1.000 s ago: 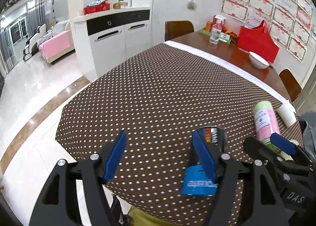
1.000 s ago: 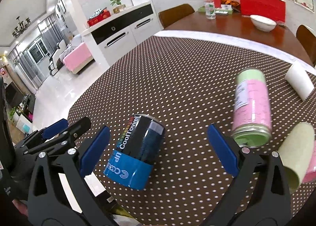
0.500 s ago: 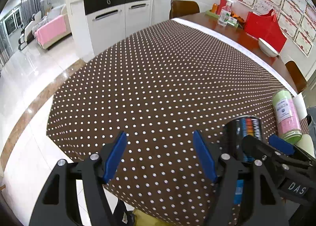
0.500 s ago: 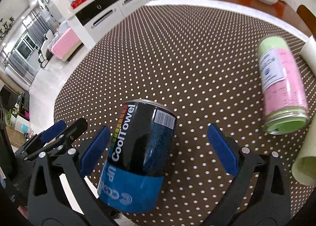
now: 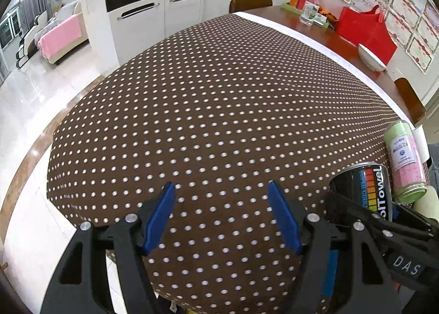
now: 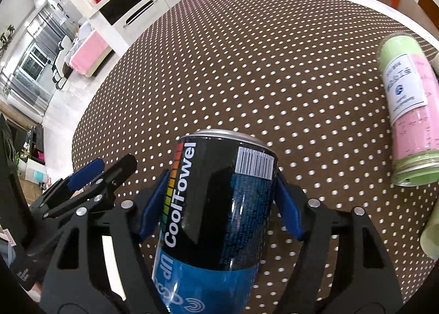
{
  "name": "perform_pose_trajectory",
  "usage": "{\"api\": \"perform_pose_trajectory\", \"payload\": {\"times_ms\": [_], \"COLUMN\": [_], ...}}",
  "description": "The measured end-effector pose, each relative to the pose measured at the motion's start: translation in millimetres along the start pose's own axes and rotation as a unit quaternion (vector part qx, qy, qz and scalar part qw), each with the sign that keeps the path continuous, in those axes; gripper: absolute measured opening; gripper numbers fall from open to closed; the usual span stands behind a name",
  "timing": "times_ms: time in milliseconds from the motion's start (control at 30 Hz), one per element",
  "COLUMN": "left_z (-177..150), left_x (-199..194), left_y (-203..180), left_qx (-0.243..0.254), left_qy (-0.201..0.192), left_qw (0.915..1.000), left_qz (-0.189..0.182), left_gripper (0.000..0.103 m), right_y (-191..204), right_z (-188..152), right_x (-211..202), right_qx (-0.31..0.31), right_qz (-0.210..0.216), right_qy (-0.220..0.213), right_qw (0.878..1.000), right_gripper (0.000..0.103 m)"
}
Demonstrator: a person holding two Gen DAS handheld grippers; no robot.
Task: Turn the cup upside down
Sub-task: 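Close the right gripper around the middle of the lying can, then lift the can with the right gripper and rotate it to stand on its base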
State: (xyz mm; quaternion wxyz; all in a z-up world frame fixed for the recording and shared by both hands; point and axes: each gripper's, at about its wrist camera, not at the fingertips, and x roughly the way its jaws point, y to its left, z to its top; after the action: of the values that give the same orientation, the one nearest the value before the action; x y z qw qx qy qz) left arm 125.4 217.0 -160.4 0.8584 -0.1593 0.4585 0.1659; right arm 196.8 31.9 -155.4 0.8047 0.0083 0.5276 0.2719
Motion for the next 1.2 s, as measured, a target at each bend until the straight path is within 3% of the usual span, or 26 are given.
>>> {"api": "perform_pose_trajectory", "payload": {"times_ms": [567,967,1200], "left_z": [14.3,31.8,36.0], "left_x": [-10.3,-18.1,-12.8], "left_y": [-58.0,-61.7,-57.3], "left_qx": [0.048,0.050,0.049], "left_qy": [-0.021,-0.047,-0.044], "left_qw": [0.9977,0.9968,0.9971], "left_qz": [-0.044,-0.041,-0.040], "left_gripper": [0.069,0.069,0.069], "right_y": [-20.1,-12.8,-17.6], "right_z": [6.6,25.2,32.8], "right_x": [-57.6,-65.2,-49.4], "right_qx": [-0.025,-0.055,-0.053], "right_qz": [-0.086,-0.108,-0.114], "right_qy": [-0.100,-0.133,-0.116], "right_qw": [0.991,0.984,0.985], "right_gripper": [0.068,0.067,0.067]}}
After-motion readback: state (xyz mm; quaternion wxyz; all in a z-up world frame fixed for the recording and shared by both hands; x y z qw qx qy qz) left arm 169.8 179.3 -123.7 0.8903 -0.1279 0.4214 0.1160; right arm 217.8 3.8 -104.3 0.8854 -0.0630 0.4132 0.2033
